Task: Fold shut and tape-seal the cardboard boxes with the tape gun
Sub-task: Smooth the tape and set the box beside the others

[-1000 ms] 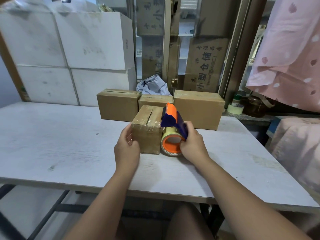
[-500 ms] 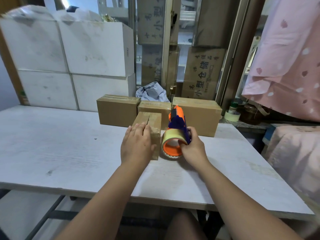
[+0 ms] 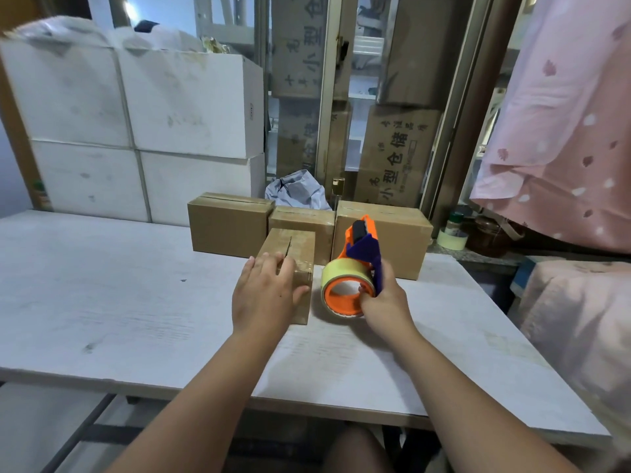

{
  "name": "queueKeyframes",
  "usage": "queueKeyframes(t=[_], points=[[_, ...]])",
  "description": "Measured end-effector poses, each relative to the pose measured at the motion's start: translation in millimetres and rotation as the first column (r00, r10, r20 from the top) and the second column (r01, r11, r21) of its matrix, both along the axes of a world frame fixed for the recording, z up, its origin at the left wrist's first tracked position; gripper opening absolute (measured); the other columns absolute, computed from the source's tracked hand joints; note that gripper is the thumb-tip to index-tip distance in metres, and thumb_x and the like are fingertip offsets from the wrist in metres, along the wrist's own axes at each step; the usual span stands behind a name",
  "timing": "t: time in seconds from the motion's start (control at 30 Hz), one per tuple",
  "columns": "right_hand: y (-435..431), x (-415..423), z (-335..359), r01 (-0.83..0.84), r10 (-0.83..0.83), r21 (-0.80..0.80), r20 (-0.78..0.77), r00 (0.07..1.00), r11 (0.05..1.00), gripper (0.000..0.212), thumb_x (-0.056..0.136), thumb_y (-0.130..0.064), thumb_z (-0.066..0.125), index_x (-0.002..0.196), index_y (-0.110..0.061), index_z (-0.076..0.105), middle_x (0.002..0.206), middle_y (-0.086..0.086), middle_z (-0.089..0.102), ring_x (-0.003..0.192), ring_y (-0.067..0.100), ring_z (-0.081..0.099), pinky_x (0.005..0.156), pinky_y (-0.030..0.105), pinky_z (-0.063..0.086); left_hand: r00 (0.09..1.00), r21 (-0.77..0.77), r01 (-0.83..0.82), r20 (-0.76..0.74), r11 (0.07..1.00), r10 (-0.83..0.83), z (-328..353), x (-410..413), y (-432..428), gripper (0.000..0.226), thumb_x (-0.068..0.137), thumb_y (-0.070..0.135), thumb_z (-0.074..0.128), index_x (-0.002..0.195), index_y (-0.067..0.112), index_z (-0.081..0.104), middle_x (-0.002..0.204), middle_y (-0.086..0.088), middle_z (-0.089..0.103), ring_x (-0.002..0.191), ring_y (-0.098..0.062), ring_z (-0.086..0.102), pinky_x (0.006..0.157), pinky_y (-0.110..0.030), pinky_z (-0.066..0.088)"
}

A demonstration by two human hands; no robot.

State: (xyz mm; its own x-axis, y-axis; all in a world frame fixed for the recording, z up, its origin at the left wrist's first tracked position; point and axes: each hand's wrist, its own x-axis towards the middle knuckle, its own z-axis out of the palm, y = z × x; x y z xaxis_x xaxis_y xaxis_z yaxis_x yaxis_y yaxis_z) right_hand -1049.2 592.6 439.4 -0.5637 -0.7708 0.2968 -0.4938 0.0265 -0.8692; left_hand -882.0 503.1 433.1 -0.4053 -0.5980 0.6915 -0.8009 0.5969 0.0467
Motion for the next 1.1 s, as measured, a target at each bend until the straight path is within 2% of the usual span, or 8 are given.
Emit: queueKeyframes(t=[0.13, 0.23, 0.33, 0.5, 0.7, 0.77, 0.93, 1.1], points=[[1.6, -1.2, -0.1, 0.003, 0.002, 0.056, -0.098, 0.995, 0.998, 0.048, 0.083, 0.001, 0.051, 0.115, -0.033, 0.040, 0.091, -0.012, 0.056, 0.084, 0.013, 0.052, 0.077, 0.032, 0.046, 0.999, -0.085, -0.009, -0.053, 0.996, 0.004, -1.9, -1.3, -1.6, 0.040, 0.081, 0.050, 0.059, 0.093, 0.013, 0.066, 0.100, -0.008, 0.066, 0.092, -0.027, 0.064, 0.099, -0.043, 0.042], [6.1, -4.2, -7.2, 0.025, 0.000, 0.100, -0.240, 0.971, 0.995, 0.038, 0.080, 0.000, 0.051, 0.112, -0.021, 0.044, 0.095, 0.003, 0.059, 0.085, 0.024, 0.053, 0.071, 0.036, 0.045, 0.997, -0.129, 0.001, -0.071, 0.992, -0.011, -3.2, -0.9, -2.3, 0.031, 0.080, 0.044, 0.067, 0.090, 0.015, 0.066, 0.097, -0.007, 0.067, 0.087, -0.025, 0.065, 0.099, -0.042, 0.043], [9.1, -10.0, -11.9, 0.039, 0.004, 0.129, -0.316, 0.949, 0.991, 0.038, 0.080, 0.004, 0.047, 0.110, -0.020, 0.044, 0.092, 0.006, 0.058, 0.082, 0.026, 0.052, 0.065, 0.035, 0.042, 0.995, -0.160, 0.004, -0.097, 0.987, -0.020, -3.7, -0.4, -4.4, 0.023, 0.081, 0.038, 0.069, 0.086, 0.016, 0.066, 0.094, -0.004, 0.067, 0.082, -0.023, 0.066, 0.097, -0.040, 0.044], [12.0, -18.8, -4.8, -0.017, 0.021, 0.158, -0.021, 1.000, 0.987, 0.043, 0.088, -0.001, 0.051, 0.114, -0.034, 0.045, 0.102, -0.003, 0.061, 0.088, 0.014, 0.056, 0.067, 0.023, 0.045, 0.993, -0.193, 0.023, -0.105, 0.981, -0.044, -5.5, 0.6, -10.4, 0.020, 0.082, 0.035, 0.065, 0.082, 0.016, 0.064, 0.089, -0.004, 0.068, 0.072, -0.023, 0.066, 0.096, -0.041, 0.045], [14.1, -20.6, -6.4, -0.011, 0.001, 0.101, 0.099, 0.995, 0.995, 0.046, 0.089, -0.002, 0.056, 0.116, -0.038, 0.044, 0.108, -0.003, 0.061, 0.088, 0.008, 0.055, 0.071, 0.025, 0.045, 0.994, -0.195, 0.070, -0.074, 0.978, -0.085, -7.7, 4.1, -16.0, 0.025, 0.080, 0.039, 0.065, 0.085, 0.014, 0.065, 0.090, -0.004, 0.067, 0.073, -0.023, 0.066, 0.097, -0.042, 0.045], [15.3, -19.9, -4.9, 0.000, -0.005, 0.109, 0.044, 0.999, 0.994, 0.045, 0.087, 0.000, 0.053, 0.112, -0.037, 0.044, 0.104, -0.003, 0.060, 0.088, 0.013, 0.056, 0.069, 0.026, 0.045, 0.992, -0.192, 0.072, -0.088, 0.979, -0.090, -6.5, 4.0, -15.9, 0.027, 0.082, 0.041, 0.059, 0.083, 0.015, 0.065, 0.087, -0.003, 0.067, 0.069, -0.022, 0.066, 0.097, -0.042, 0.045], [17.0, -16.9, 9.3, 0.017, 0.029, 0.145, -0.306, 0.952, 0.989, 0.047, 0.080, 0.009, 0.046, 0.111, -0.025, 0.044, 0.099, 0.003, 0.055, 0.086, 0.023, 0.049, 0.063, 0.031, 0.039, 0.992, -0.188, 0.079, -0.081, 0.979, -0.096, -2.8, 4.5, -17.1, 0.034, 0.088, 0.042, 0.044, 0.080, 0.016, 0.064, 0.082, -0.002, 0.067, 0.060, -0.022, 0.063, 0.097, -0.040, 0.045], [20.0, -18.6, 11.7, 0.089, 0.033, 0.261, -0.430, 0.902, 0.961, 0.047, 0.078, 0.004, 0.047, 0.113, -0.027, 0.041, 0.100, 0.005, 0.051, 0.085, 0.024, 0.050, 0.069, 0.036, 0.043, 0.992, -0.136, 0.087, -0.079, 0.987, -0.098, -2.0, 4.3, -16.8, 0.033, 0.089, 0.043, 0.044, 0.082, 0.017, 0.063, 0.086, -0.002, 0.067, 0.069, -0.022, 0.065, 0.097, -0.038, 0.044]])
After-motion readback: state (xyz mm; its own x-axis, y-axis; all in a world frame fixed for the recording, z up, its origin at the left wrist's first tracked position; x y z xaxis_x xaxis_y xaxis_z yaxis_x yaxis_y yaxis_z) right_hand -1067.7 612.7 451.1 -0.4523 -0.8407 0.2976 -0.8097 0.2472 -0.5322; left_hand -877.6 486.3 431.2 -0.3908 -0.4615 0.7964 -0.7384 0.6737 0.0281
